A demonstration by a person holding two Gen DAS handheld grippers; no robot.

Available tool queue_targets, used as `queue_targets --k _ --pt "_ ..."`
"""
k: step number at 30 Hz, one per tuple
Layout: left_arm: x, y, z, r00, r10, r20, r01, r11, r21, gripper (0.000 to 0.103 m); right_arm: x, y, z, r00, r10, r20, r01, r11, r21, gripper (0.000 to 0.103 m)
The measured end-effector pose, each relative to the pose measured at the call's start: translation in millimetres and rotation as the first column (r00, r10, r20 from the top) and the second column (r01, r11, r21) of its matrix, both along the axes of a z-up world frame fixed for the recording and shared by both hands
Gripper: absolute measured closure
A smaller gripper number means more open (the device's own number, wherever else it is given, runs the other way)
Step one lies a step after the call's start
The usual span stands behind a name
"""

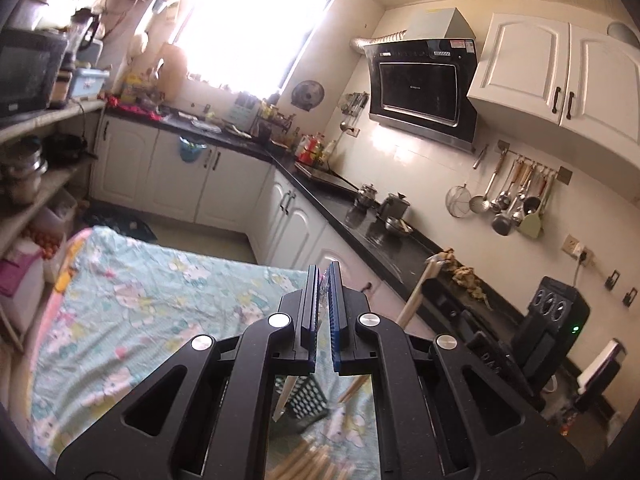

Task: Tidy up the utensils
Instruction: 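Lift the chopsticks upright and carry both tools over the green caddy, then lower the chopsticks into the caddy and open both tools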

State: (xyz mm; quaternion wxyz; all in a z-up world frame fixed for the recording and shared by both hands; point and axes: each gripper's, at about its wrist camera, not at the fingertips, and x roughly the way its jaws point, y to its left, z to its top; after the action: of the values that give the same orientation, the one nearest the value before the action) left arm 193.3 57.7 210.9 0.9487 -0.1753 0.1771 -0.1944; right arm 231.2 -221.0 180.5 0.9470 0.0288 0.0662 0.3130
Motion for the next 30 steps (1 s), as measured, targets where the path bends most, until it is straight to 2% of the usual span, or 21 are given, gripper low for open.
queue_targets --k 4,13,30 --pt "8.7 0.9 -4.7 1.0 0.023 -0.004 -0.023 0.999 0.024 0.101 4.6 -1.3 -4.4 1.0 -0.013 0.023 0.012 1.0 0.01 0.097" --pt "25.3 10.5 -35.6 0.997 0.05 -0.061 -0.05 0.999 0.011 0.101 15.2 9.4 -27.8 0.998 -0.037 0.055 0.037 0.999 -0.014 0.097" --pt "36.3 1.4 -92.5 0.989 0.073 -0.128 -0.067 0.996 0.051 0.101 27.8 21.0 -88.7 0.995 -0.096 0.006 0.097 0.993 -0.065 0.097"
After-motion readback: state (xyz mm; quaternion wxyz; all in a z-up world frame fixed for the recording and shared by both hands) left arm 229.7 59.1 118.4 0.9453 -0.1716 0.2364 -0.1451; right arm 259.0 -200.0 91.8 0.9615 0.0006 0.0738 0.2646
